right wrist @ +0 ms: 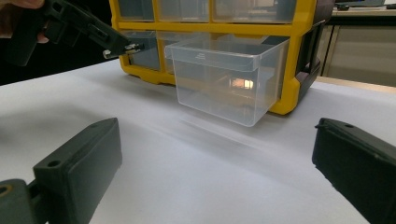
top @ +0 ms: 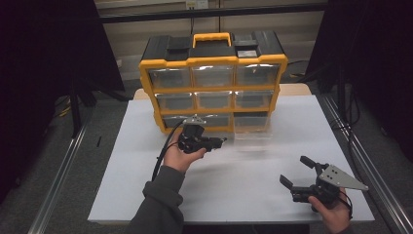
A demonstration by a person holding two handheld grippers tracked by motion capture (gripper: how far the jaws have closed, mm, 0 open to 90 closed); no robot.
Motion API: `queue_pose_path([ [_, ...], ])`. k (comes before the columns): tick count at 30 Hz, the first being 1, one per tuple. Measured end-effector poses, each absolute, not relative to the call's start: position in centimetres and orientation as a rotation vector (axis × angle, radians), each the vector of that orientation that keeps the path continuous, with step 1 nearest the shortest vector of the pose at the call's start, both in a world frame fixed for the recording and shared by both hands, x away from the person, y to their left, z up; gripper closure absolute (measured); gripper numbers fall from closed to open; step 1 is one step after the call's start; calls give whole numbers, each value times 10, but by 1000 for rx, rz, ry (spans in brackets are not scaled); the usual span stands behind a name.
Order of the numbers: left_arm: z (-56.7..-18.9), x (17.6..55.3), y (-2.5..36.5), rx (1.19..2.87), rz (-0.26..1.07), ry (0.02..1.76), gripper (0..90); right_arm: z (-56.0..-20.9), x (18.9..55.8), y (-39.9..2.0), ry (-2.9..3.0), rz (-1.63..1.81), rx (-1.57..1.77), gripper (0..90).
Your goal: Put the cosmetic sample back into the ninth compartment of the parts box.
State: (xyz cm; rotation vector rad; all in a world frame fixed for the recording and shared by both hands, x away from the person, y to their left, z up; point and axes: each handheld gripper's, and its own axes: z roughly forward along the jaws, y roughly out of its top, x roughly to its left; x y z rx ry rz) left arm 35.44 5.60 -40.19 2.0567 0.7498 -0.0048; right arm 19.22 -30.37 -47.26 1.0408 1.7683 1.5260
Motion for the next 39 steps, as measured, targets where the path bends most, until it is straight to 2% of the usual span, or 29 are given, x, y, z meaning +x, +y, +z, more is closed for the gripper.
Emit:
queue_pose_path([
  [39,-377,366,47,2019,33,747,812,-473,192,-302,1781,1533,1033,10],
])
